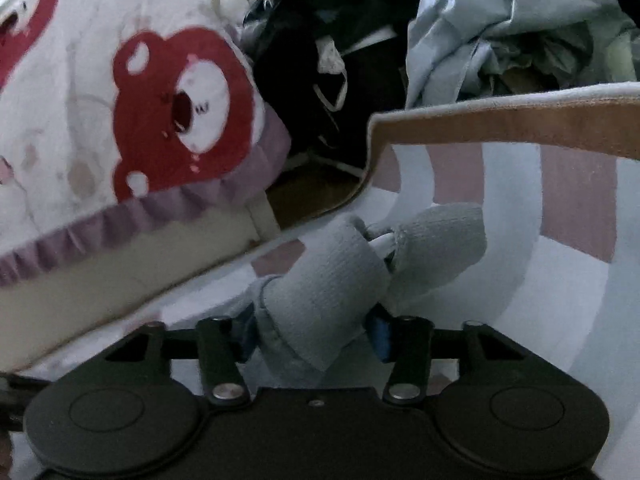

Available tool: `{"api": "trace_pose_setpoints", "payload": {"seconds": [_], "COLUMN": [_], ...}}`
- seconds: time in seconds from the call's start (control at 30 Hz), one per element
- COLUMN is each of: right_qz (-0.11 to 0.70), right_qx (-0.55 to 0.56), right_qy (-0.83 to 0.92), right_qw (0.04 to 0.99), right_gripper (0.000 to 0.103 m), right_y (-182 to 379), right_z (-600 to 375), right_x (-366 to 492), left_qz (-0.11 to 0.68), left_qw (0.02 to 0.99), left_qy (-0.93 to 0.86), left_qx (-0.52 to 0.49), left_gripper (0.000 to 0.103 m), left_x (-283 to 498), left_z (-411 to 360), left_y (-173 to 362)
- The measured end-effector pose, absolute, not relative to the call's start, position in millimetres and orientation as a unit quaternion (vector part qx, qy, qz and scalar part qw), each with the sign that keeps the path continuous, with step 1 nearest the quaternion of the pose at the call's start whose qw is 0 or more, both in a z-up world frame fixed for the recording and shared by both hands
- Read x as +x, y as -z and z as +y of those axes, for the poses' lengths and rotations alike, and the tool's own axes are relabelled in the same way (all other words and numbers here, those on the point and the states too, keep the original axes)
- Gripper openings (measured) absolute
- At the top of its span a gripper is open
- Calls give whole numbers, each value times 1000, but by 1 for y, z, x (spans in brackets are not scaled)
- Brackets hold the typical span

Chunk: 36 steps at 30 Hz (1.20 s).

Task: Fold clothes
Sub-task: 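Grasp the sweatshirt sleeve cuff with the right gripper and lift it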

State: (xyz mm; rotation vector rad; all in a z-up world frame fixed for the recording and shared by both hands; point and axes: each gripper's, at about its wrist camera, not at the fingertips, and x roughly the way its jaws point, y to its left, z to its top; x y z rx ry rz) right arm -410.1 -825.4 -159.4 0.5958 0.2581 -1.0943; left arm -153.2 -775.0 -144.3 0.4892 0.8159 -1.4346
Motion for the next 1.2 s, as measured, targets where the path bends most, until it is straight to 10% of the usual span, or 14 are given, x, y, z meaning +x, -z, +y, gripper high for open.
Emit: {"api": "trace_pose_setpoints", "payload": {"seconds": [0.33,0.43,0.57,1.2], "right_qz": [57,54,97,154], "right_qx": [434,409,319,-43], "right_qy": [472,470,478,334], "right_qw": [765,780,813,929], "right_gripper": [93,51,37,29], "right_y": [196,195,172,31], "right_z": [-847,-842,-837,-677], "right_x": [-439,-432,-408,-253], "left_qz": [445,434,416,485], "left_qw": [619,616,626,713], "left_qy": [629,641,640,498], "left_qx": [155,143,158,90], "left_gripper": [23,23,22,24], "left_x": [-123,-121,-129,18], "left_z": [-786,-778,-778,-504], "left_y": [148,152,150,87]}}
